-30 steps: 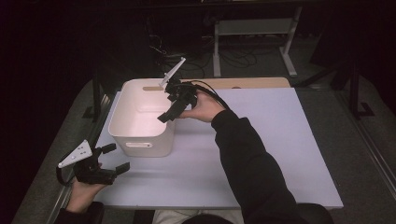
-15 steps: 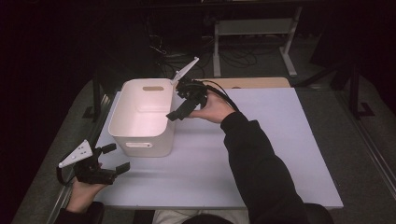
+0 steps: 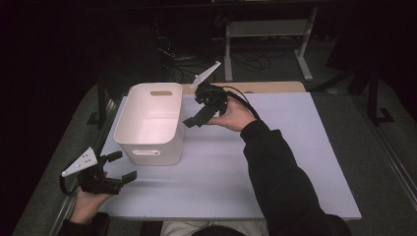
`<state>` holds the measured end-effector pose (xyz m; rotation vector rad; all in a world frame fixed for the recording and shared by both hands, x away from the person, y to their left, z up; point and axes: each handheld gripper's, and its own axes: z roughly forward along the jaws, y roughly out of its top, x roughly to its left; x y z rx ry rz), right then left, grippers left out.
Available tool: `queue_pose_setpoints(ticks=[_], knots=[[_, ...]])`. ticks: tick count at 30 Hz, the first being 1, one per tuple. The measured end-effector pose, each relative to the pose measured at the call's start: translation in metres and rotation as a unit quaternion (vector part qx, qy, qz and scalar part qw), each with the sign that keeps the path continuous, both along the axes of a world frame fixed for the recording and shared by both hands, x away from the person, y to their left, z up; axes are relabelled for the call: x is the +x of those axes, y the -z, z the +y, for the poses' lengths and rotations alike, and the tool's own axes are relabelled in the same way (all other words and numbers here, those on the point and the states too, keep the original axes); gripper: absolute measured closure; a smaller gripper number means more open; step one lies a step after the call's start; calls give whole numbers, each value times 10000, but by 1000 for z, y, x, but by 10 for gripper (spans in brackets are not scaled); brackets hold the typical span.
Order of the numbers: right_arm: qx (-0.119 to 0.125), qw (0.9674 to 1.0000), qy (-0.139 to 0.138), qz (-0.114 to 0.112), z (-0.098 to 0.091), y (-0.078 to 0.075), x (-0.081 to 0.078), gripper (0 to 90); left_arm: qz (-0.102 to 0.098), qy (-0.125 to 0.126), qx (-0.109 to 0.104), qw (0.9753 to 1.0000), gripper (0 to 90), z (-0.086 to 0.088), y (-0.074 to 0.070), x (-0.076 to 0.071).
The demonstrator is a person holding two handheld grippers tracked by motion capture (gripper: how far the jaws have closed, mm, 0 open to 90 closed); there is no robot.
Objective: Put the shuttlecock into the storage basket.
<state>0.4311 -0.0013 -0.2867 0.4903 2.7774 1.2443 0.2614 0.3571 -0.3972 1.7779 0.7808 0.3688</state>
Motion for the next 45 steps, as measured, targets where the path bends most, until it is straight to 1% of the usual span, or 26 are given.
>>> queue_pose_setpoints(ticks=[6, 14, 25, 28, 34, 35, 40, 43, 45], knots=[[-35, 10000, 93, 6, -8, 2, -1, 0, 14, 9, 14, 10000, 0, -1, 1, 0], [23, 9999, 150, -3, -22, 6, -4, 0, 10, 14, 13, 10000, 0, -1, 0, 0], [99, 9995, 304, 39, -42, 15, -8, 0, 14, 28, -11, 10000, 0, -1, 0, 0], [133, 9994, 322, 38, -46, 17, -9, 0, 31, 61, 32, 10000, 0, -1, 1, 0], [176, 9993, 329, 85, -52, 21, -12, 0, 28, 66, 25, 10000, 0, -1, 1, 0], [193, 9993, 321, 64, -53, 22, -13, 0, 32, 70, 25, 10000, 0, -1, 1, 0], [183, 9991, 378, 80, -62, 28, -15, 0, 33, 63, 20, 10000, 0, -1, 1, 0], [218, 9988, 420, 87, -66, 29, -16, 0, 33, 69, 24, 10000, 0, -1, 1, 0], [256, 9985, 474, 84, -73, 31, -17, 0, 36, 54, 13, 10000, 0, -1, 1, 0]])
